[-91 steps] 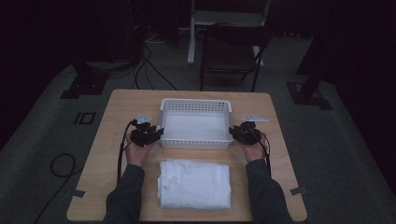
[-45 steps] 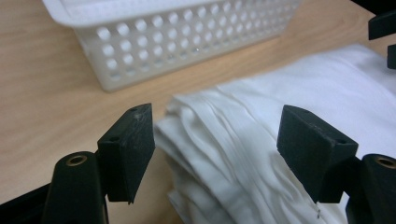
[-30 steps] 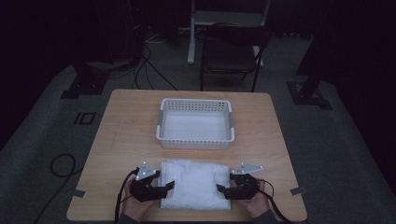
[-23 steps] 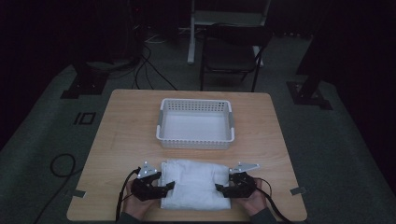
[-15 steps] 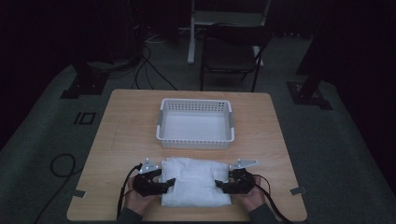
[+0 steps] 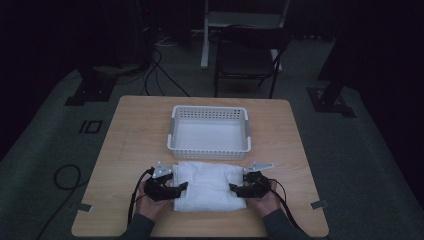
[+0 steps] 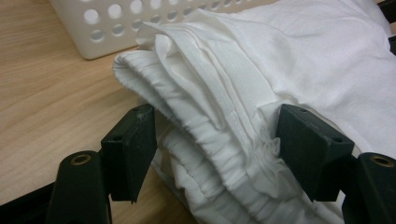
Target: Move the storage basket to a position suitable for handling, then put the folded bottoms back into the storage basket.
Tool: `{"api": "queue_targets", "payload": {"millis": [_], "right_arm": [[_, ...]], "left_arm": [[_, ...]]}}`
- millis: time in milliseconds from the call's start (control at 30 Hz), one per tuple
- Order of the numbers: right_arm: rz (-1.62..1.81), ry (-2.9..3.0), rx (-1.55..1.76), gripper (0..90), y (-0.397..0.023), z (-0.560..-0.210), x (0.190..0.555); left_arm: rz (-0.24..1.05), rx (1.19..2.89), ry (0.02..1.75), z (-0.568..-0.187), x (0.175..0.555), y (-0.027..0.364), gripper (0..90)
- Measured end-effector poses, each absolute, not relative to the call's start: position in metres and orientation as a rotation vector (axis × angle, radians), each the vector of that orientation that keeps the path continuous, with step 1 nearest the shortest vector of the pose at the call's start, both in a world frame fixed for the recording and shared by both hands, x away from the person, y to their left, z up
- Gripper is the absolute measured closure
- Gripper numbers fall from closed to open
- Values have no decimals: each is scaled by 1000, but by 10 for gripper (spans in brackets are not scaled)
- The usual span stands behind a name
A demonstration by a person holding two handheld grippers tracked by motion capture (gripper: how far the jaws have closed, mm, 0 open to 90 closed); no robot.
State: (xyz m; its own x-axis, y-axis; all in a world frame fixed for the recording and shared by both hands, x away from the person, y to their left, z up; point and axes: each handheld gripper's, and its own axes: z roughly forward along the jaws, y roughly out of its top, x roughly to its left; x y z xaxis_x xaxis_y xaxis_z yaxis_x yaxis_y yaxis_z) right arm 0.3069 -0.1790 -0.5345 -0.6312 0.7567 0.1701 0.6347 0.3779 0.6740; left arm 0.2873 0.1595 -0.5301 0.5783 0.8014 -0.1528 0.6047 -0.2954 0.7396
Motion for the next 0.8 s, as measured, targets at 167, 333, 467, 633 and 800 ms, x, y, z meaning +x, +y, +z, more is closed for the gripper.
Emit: {"api": "queue_targets", "payload": {"millis": [167, 333, 467, 633, 800], "right_arm": [[1092, 2462, 1259, 345, -178, -535, 311], [1093, 2461, 1262, 344, -177, -534, 313], [1091, 2457, 1268, 344, -177, -534, 315], [1091, 2453, 1263, 343, -176, -534, 315], [1086, 2451, 1259, 337, -177, -534, 315]], "left_arm": [[314, 2009, 1125, -530, 290, 161, 290], [332, 2010, 1128, -530, 290, 160, 294], [346, 2006, 1130, -530, 292, 160, 295], [357, 2000, 1137, -528, 292, 159, 297], [310, 1917, 1157, -519, 288, 162, 256]]}}
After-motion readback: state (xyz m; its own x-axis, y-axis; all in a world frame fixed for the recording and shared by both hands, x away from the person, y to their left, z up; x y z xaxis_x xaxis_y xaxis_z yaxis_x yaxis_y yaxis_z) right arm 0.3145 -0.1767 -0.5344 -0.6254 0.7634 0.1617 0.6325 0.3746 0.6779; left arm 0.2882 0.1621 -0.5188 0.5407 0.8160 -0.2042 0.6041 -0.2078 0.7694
